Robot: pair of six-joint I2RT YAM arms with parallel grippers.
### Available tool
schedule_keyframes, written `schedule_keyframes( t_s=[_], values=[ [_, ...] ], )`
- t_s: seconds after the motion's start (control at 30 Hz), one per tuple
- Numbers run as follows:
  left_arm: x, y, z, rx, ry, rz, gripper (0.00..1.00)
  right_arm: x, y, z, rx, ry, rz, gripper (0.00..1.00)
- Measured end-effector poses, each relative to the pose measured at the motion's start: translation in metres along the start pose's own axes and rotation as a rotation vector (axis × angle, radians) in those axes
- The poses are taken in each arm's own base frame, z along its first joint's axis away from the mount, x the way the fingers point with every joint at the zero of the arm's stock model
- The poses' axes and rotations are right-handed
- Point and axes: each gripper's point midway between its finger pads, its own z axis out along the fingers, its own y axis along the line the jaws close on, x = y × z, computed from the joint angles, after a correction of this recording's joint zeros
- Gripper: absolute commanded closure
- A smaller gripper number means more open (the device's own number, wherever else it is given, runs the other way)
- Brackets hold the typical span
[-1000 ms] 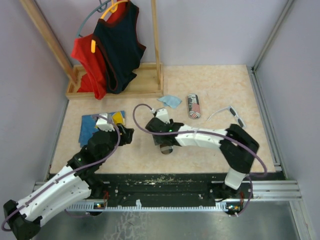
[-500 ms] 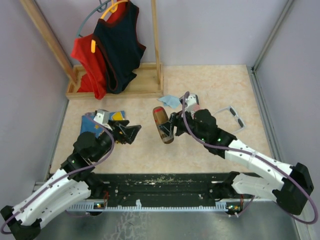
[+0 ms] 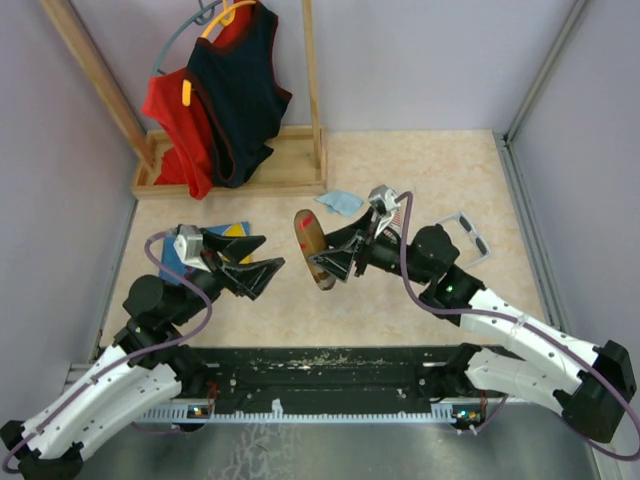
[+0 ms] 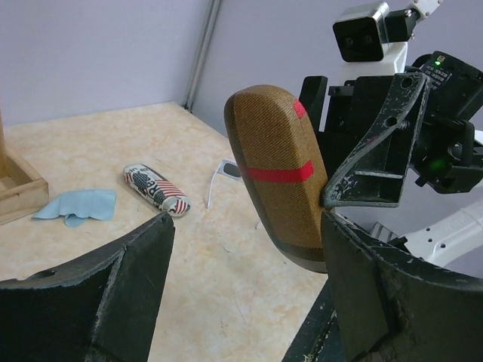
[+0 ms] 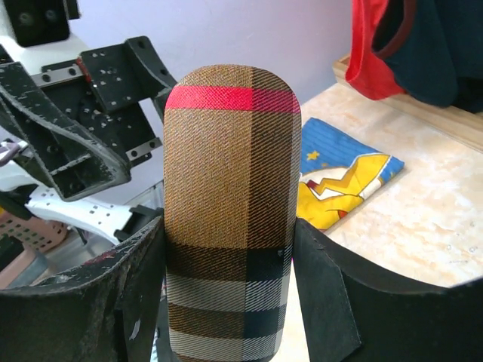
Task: Organize the sunglasses
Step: Place the sunglasses case at the center of the board.
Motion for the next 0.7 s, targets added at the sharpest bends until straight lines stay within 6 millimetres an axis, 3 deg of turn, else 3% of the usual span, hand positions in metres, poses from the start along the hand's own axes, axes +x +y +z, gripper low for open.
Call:
schedule_keyframes(
  t_s=[0.07,0.13,0.3,0.47,0.57,0.7],
  values=[
    [0.001,0.002,0.001,-0.009,0.002,-0.001,0.16,0.002,-0.007,0.0,0.035,0.004,0.004,1.0],
    [0.002,0.01,0.001,-0.057,0.009,-0.006,0.16,0.009,-0.028,-0.002,0.153,0.039,0.019,1.0],
    [0.005,0.043,0.0,-0.252,0.041,-0.013,0.16,0.04,-0.1,-0.013,0.596,0.155,0.049,1.0],
    [0.019,0.076,-0.011,-0.452,0.111,-0.021,0.16,0.11,-0.143,-0.033,0.928,0.366,0.028,0.99],
    [0.028,0.09,-0.021,-0.542,0.147,-0.018,0.15,0.156,-0.158,-0.042,1.039,0.489,0.006,0.94],
    [0.034,0.1,-0.031,-0.606,0.168,-0.014,0.16,0.202,-0.171,-0.057,1.134,0.615,-0.021,0.89]
  ],
)
